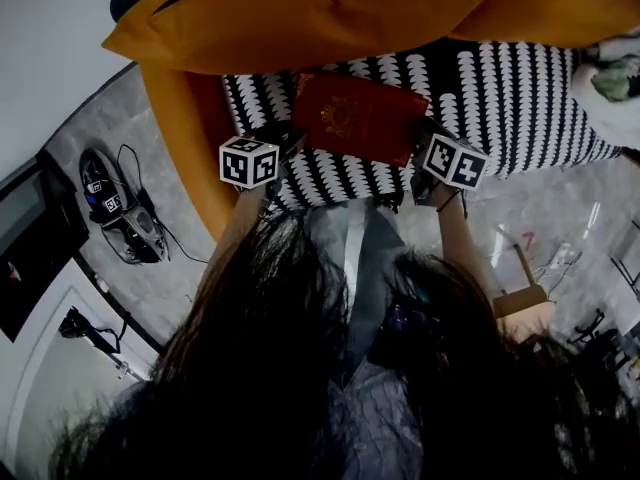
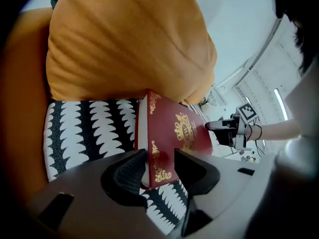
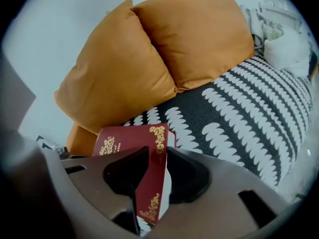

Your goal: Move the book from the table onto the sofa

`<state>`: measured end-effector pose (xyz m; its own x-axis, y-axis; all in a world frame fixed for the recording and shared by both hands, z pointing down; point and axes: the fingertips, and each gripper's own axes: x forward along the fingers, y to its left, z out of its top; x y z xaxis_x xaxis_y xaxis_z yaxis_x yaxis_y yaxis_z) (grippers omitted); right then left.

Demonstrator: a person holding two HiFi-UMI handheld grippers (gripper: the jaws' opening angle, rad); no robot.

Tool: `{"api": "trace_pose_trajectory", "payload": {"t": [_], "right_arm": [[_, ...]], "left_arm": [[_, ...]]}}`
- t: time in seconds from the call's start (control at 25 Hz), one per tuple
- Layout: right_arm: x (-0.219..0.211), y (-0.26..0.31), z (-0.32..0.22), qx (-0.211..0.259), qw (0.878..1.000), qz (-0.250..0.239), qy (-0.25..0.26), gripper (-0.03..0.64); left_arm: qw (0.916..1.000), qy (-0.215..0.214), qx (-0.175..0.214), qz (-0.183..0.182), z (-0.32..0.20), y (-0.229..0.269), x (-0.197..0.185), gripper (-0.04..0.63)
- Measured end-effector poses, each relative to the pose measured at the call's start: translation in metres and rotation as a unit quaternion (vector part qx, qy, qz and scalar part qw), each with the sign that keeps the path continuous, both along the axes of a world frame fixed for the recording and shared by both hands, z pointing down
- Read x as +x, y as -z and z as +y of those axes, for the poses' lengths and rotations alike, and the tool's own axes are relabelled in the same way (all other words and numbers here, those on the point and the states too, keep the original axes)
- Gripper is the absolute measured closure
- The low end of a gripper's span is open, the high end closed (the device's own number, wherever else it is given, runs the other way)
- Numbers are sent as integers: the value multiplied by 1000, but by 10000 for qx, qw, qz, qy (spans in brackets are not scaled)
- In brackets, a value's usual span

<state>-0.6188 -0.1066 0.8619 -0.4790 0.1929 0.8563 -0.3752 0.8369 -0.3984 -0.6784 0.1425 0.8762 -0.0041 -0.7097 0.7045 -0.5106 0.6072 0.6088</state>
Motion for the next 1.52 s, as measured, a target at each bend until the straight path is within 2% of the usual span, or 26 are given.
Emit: {"api": "trace_pose_trajectory", "payload": {"t": [0.08, 0.12, 0.2, 0.48, 0.68, 0.92, 1.28, 1.52], "right_arm": [[7, -4, -9, 492, 9986, 185, -11, 488], [8, -5, -10, 683, 9973, 265, 65, 460], [7, -5, -9, 790, 9963, 301, 181, 442], [9, 37, -13, 414, 9972, -169, -603, 442], [18, 88, -3, 96, 9955, -673, -664, 443], [30, 160, 14, -372, 9866, -1260, -964, 465], [51, 263, 40, -362, 9805, -1787, -736, 522], [61, 316, 35, -170, 9756, -2065, -729, 541]], "left_arm": [[9998, 15, -133, -127, -2, 1, -3, 406], [9995, -36, -226, -214, -3, 1, -5, 405], [9991, -134, -266, -315, -8, 4, -7, 403], [9983, -272, -101, -500, -22, 35, -4, 403], [9976, -327, 143, -592, -25, 69, 10, 403], [9958, -410, 488, -660, -38, 115, 27, 403], [9881, -429, 1059, -1030, -59, 208, 40, 405], [9770, -877, 1377, -1372, -68, 270, 43, 405]]}}
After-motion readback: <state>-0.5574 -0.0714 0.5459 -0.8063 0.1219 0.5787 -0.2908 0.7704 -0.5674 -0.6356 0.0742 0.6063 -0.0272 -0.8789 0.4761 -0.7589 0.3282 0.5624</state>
